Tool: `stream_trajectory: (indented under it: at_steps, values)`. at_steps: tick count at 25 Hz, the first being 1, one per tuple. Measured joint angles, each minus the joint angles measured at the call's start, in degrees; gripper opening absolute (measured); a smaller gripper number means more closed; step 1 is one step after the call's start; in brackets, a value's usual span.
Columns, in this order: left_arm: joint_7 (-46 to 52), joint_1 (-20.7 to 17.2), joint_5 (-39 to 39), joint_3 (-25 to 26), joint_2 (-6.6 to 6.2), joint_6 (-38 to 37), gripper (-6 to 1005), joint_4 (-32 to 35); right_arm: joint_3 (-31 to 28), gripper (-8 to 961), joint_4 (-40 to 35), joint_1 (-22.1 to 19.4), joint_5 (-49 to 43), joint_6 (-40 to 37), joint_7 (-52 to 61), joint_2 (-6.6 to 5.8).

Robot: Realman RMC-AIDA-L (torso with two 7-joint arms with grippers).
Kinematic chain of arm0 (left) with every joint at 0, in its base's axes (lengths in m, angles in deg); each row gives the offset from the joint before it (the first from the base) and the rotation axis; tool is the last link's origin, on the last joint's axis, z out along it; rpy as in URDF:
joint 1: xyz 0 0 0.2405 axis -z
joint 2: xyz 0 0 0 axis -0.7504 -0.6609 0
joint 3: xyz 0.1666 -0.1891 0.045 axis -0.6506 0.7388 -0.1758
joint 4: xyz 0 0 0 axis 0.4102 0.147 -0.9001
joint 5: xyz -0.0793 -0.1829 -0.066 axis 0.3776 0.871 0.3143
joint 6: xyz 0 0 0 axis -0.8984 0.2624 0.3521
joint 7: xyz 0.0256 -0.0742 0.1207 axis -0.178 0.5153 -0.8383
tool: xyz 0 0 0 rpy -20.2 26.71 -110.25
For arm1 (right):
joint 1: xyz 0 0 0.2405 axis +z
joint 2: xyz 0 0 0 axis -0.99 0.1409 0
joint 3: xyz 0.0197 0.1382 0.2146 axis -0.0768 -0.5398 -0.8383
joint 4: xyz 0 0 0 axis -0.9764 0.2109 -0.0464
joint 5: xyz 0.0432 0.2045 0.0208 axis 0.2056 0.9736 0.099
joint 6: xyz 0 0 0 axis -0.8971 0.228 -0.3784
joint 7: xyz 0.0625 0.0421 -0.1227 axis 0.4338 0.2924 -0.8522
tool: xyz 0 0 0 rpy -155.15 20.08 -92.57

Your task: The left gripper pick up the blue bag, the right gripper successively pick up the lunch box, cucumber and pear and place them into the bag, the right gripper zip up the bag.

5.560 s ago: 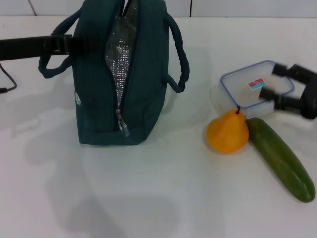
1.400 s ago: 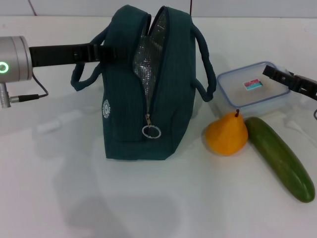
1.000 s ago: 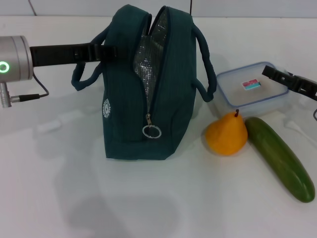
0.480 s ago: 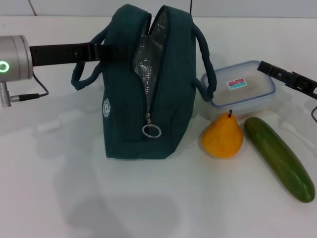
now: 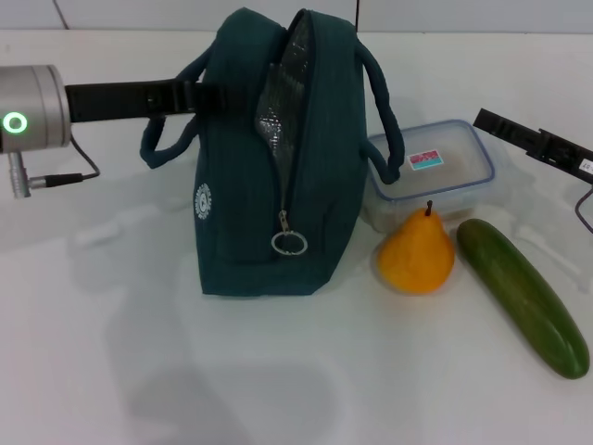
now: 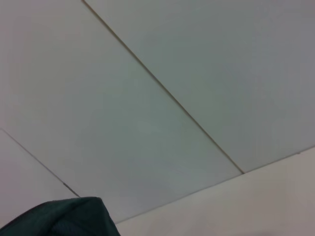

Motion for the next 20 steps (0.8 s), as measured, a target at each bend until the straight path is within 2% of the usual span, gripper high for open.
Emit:
stream_trajectory:
  at_steps: [12,20]
  values:
    - [-0.26,0.54,0.0,0.0,-0.05,0.08,37,-0.78,-0.14,787,0.06,-0.22,-0.11,2.99,0.44,-0.11]
    - [-0.26,0.97,0.0,0.13,-0.08,0.08,37,-0.79,0.22,787,2.85,1.26,-0.51,4.65,1.58,-0.53]
